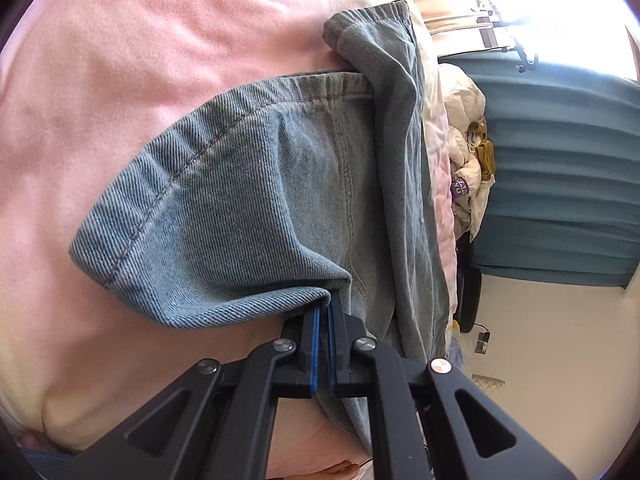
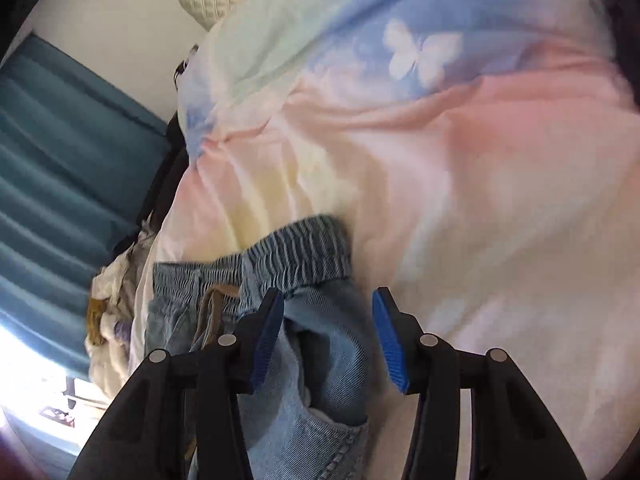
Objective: Fold clothes
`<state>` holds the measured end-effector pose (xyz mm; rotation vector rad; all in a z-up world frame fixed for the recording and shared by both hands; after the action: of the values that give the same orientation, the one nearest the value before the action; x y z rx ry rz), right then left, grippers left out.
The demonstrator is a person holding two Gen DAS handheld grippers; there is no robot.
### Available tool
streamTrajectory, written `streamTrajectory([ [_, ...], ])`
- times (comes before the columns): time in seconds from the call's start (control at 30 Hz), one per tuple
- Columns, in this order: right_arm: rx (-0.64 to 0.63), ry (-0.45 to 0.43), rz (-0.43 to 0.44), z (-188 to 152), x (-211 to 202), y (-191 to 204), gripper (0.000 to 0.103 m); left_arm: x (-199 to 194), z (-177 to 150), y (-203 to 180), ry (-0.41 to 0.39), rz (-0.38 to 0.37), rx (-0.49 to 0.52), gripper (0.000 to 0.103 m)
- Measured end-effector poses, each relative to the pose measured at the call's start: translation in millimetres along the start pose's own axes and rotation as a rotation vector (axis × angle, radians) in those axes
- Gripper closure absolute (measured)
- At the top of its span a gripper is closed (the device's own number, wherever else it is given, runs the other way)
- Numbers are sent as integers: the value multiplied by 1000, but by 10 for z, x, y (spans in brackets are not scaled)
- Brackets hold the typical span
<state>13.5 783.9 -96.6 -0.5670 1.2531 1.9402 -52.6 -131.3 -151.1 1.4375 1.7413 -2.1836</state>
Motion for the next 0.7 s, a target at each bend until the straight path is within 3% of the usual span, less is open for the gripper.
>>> streamTrajectory([
  [0.2, -48, 141, 86, -85, 391, 23, 52, 31, 53, -51, -20, 2, 48, 100],
  [0.3, -179, 182, 108, -121, 477, 42, 50, 23, 77, -112, -31, -14, 69, 100],
  [0.37, -206, 206, 112, -124, 433, 35, 66, 9, 98, -121, -28, -36, 62, 100],
  [0.43, -288, 189, 102, -87, 294, 113, 90, -14, 112, -131, -28, -54, 52, 100],
  [0.47, -324, 160, 113, -59, 171, 193, 95, -27, 116, -141, -30, -59, 49, 100],
  [0.57, -389, 72, 167, 34, -229, 459, 97, -146, 118, -148, -49, -71, 42, 101],
  [0.7, -378, 51, 211, 131, -570, 759, 97, -346, 133, -71, -42, -98, -4, 101],
])
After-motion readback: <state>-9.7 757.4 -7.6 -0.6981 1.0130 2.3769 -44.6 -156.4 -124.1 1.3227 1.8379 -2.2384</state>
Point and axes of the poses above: each gripper's, at about its wrist camera, not at the fingertips, and x roughly the way its jaws point, y to its left, z to its top, the point moved 4 cm from there along x, roughly the way its jaws point, and after that the axes turned 1 degree about z, right-handed, at the moved point
